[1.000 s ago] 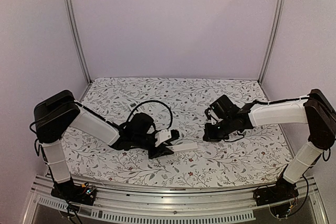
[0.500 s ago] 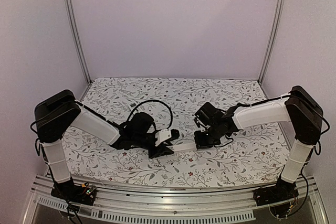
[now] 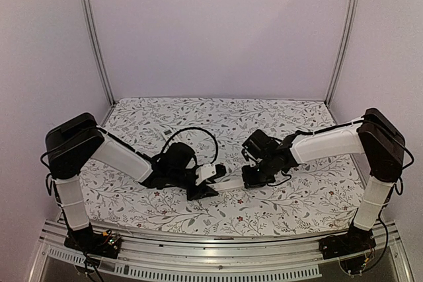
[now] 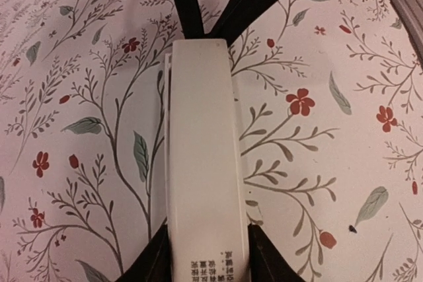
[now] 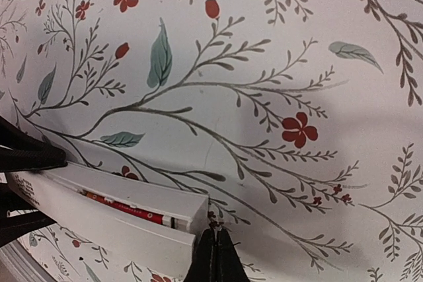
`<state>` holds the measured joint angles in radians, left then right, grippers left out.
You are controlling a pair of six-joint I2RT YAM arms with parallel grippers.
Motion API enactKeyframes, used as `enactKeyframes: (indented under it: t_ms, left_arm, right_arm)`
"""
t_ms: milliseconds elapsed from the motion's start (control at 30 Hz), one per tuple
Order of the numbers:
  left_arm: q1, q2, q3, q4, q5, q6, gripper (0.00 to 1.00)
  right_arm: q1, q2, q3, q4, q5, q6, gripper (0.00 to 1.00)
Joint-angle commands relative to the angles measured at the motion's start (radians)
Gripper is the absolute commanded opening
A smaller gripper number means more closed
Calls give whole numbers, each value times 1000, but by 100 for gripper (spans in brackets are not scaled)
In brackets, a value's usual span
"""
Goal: Load the batteries into the remote control
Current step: Press the remote control at the center of the board, then adjust the remote control at the center of the board.
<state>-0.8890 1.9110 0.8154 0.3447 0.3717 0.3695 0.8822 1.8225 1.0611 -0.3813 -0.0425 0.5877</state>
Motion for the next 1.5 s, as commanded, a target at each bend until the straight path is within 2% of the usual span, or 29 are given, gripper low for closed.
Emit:
enactKeyframes:
  t_ms: [0, 300, 433, 600, 867, 1167, 1467]
  left_arm:
    - [-2, -6, -12, -28, -23, 13, 37]
    - [1, -21, -10, -36, -23, 15, 41]
    - [4, -39, -22, -24, -17, 14, 47]
    - [7, -17, 9, -14, -7, -9, 48]
    - [1, 47, 96, -23, 13, -42, 56]
    - [-21, 114, 196, -87, 21, -31, 55]
    - [-22, 77, 180, -107, 9, -31, 55]
  right_arm:
    - [-27, -21, -56, -2, 23, 1, 0]
    - [-62, -39, -46, -2, 22, -58, 3]
    - [-101, -92, -84, 26, -24, -94, 11]
    - [-148, -180, -138, 82, -72, -111, 17]
    - [-155, -158, -151, 130, -125, -121, 24]
    - [-163, -179, -157, 130, -111, -124, 26]
    - [-163, -190, -162, 134, -119, -121, 26]
